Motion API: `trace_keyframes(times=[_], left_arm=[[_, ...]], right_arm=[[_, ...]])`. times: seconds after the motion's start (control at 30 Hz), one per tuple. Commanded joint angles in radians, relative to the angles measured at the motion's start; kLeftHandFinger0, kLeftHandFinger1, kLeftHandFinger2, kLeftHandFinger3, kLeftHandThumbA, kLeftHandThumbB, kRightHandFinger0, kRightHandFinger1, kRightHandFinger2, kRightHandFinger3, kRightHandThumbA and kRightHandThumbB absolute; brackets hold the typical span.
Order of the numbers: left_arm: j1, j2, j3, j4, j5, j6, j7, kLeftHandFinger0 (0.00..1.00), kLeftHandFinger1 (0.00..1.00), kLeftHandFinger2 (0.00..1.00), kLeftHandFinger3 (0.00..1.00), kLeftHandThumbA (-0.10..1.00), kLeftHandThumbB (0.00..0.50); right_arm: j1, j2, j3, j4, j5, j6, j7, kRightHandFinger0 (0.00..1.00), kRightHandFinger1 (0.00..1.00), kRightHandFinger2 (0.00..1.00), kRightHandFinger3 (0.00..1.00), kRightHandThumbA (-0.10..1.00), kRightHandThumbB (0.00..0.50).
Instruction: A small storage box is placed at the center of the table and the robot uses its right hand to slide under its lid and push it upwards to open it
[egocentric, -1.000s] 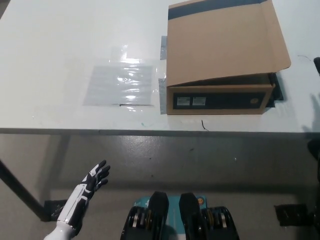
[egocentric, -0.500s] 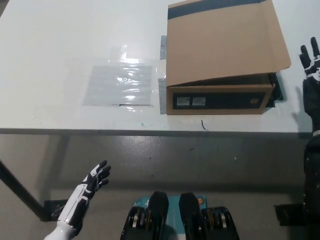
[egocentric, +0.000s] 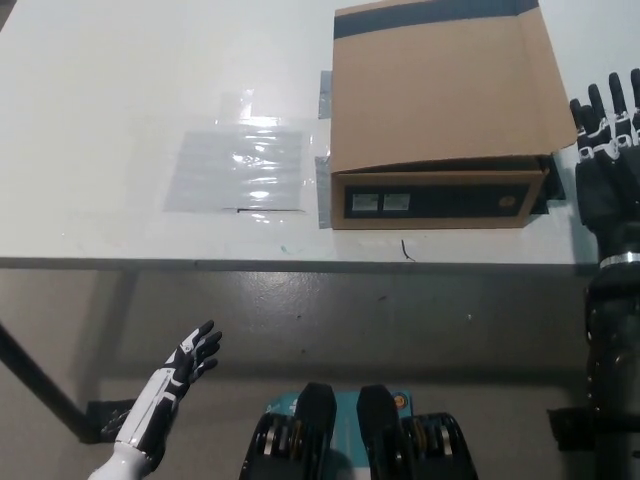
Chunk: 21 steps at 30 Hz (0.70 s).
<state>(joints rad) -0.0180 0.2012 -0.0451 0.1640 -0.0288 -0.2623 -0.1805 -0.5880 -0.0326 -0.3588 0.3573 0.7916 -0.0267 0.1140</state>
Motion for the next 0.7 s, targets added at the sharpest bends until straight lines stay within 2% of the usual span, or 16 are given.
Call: trace_keyframes(times=[0.0, 0.1, 0.3, 0.4, 0.53, 0.67], left_arm=[[-0.014, -0.003, 0.004, -0.019, -0.023, -0.035, -0.013, 1.0, 1.0, 1.0, 1.0, 1.0, 0.328], [-0.014, -0.001, 0.005, -0.021, -0.019, -0.033, -0.011, 1.0, 1.0, 1.0, 1.0, 1.0, 0.332], [-0.016, 0.002, 0.005, -0.016, -0.024, -0.044, -0.015, 1.0, 1.0, 1.0, 1.0, 1.0, 0.338], [-0.018, 0.003, 0.003, -0.012, -0.019, -0.048, -0.014, 1.0, 1.0, 1.0, 1.0, 1.0, 0.325], [-0.016, 0.003, 0.005, -0.012, -0.021, -0.048, -0.013, 1.0, 1.0, 1.0, 1.0, 1.0, 0.322], [-0.016, 0.002, 0.003, -0.016, -0.024, -0.043, -0.015, 1.0, 1.0, 1.0, 1.0, 1.0, 0.329]], right_arm=[[-0.06, 0.014, 0.005, -0.003, 0.023, 0.008, 0.052, 1.0, 1.0, 1.0, 1.0, 1.0, 0.264], [-0.062, 0.01, 0.0, 0.009, 0.024, 0.005, 0.057, 1.0, 1.0, 1.0, 1.0, 1.0, 0.284], [-0.076, -0.005, -0.035, 0.033, 0.061, 0.009, 0.073, 1.0, 1.0, 1.0, 1.0, 1.0, 0.269], [-0.076, -0.022, -0.038, 0.024, 0.033, -0.007, 0.068, 1.0, 1.0, 1.0, 1.0, 1.0, 0.302], [-0.083, -0.032, -0.049, 0.012, 0.021, -0.021, 0.052, 1.0, 1.0, 1.0, 1.0, 1.0, 0.293], [-0.087, -0.044, -0.064, 0.016, 0.033, -0.022, 0.066, 1.0, 1.0, 1.0, 1.0, 1.0, 0.31]])
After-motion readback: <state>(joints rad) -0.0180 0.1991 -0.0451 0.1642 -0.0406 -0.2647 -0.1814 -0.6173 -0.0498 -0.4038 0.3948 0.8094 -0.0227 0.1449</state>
